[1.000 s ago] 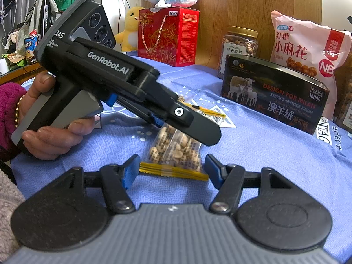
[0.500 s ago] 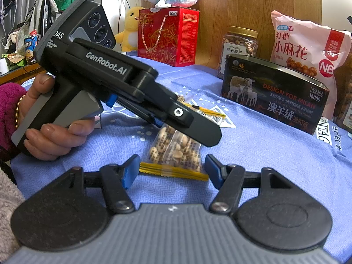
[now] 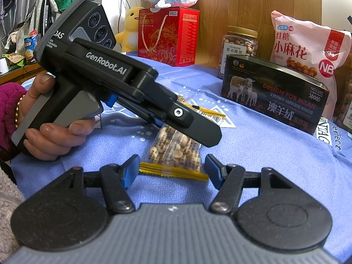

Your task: Organize snacks

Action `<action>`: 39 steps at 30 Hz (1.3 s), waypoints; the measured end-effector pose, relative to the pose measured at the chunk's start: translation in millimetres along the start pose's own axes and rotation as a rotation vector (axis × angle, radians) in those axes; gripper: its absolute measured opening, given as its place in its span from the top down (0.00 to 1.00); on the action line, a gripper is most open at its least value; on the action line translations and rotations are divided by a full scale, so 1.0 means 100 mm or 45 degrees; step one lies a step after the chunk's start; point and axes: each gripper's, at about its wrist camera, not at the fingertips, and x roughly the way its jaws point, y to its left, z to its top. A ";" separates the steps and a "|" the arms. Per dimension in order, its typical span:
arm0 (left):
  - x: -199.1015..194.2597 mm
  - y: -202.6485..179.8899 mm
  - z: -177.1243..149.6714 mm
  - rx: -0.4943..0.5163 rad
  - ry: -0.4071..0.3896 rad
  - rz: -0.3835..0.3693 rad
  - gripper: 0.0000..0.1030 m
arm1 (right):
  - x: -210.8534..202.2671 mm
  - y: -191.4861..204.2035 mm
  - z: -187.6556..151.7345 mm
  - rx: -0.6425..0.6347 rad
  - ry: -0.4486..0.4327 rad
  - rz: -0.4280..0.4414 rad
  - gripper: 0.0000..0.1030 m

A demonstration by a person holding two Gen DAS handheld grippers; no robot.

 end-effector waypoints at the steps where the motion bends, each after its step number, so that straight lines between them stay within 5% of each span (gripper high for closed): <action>1: 0.00 0.00 0.00 0.000 0.000 0.000 0.35 | 0.00 0.00 0.00 0.000 0.000 0.000 0.35; 23: 0.01 0.00 0.00 0.006 0.000 -0.002 0.34 | 0.01 -0.02 -0.01 0.007 0.000 -0.003 0.34; 26: 0.02 0.00 0.00 0.003 0.000 -0.007 0.35 | 0.01 -0.01 -0.01 -0.003 -0.007 0.001 0.38; 28: 0.01 0.01 0.01 -0.003 -0.004 -0.005 0.36 | 0.00 0.02 -0.02 -0.023 -0.017 0.014 0.50; 39: -0.06 -0.04 0.14 -0.028 -0.051 -0.013 0.41 | -0.08 0.01 0.05 -0.021 -0.098 0.021 0.58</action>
